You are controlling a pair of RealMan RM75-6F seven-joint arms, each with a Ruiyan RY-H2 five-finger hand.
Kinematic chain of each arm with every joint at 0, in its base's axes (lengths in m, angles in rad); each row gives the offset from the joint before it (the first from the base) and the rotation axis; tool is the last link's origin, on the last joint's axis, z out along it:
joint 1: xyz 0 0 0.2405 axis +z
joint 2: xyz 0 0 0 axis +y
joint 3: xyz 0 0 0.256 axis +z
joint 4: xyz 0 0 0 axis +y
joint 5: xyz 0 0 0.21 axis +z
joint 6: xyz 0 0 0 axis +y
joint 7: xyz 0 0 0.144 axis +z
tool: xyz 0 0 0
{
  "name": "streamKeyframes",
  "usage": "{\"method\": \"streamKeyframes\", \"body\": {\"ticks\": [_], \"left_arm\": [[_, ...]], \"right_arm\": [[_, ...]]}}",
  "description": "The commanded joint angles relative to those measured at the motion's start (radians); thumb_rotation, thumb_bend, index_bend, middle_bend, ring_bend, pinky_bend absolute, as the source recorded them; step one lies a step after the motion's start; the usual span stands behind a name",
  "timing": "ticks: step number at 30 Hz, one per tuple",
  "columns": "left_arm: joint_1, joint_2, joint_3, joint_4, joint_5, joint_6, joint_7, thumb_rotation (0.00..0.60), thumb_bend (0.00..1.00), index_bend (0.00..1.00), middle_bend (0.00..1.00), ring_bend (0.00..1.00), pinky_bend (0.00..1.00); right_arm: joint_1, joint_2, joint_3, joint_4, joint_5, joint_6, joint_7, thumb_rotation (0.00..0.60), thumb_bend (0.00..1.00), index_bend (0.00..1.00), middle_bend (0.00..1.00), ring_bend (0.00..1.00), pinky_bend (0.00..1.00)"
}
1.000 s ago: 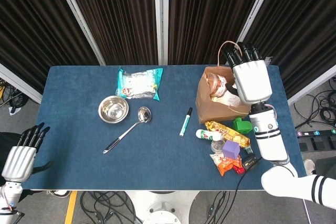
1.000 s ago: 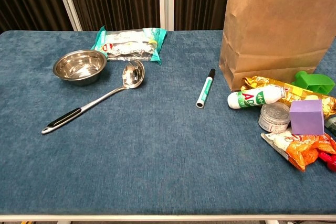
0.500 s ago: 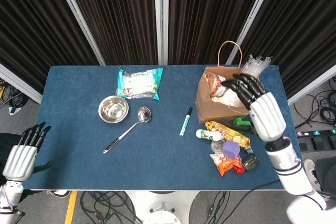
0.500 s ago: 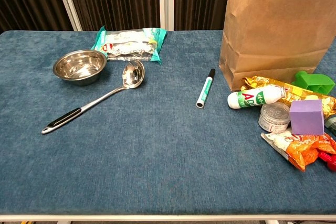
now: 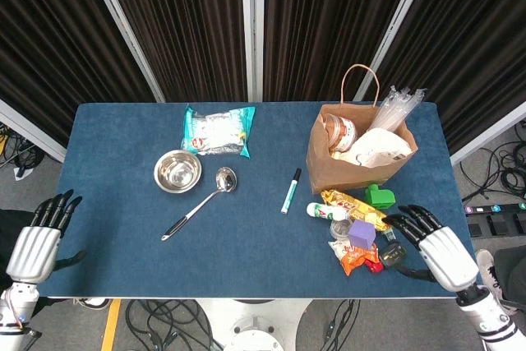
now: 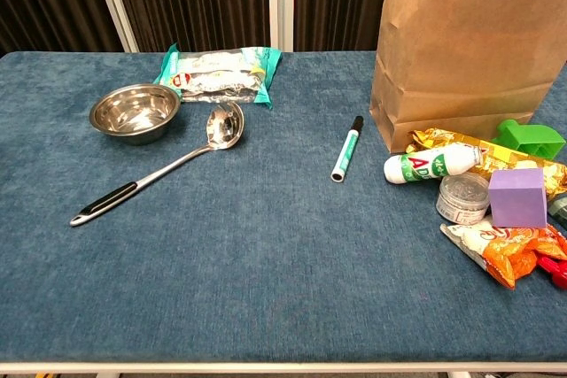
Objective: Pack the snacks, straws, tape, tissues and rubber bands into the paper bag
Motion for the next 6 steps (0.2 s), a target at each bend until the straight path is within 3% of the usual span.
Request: {"method": "streamKeyframes", "body": {"ticks": [1, 6], "left_arm": [[-0.001, -0.002, 0.001, -0.002, 0.002, -0.001, 0.004, 0.600, 0.16, 0.07, 0.05, 0.00, 0.12], [-0.002, 0.000, 0.001, -0.017, 0.004, 0.000, 0.019, 0.600, 0.16, 0.07, 0.05, 0.00, 0.12]], "right_arm": [[-0.087, -0.093, -0.037, 0.155, 0.057, 0.023, 0.103, 0.600, 0.00, 0.20, 0.23, 0.12, 0.15], [-0.127, -0.147, -0.024, 0.270, 0.093, 0.045, 0.164, 0.600, 0.00, 0.20, 0.23, 0.12, 0.15]]}}
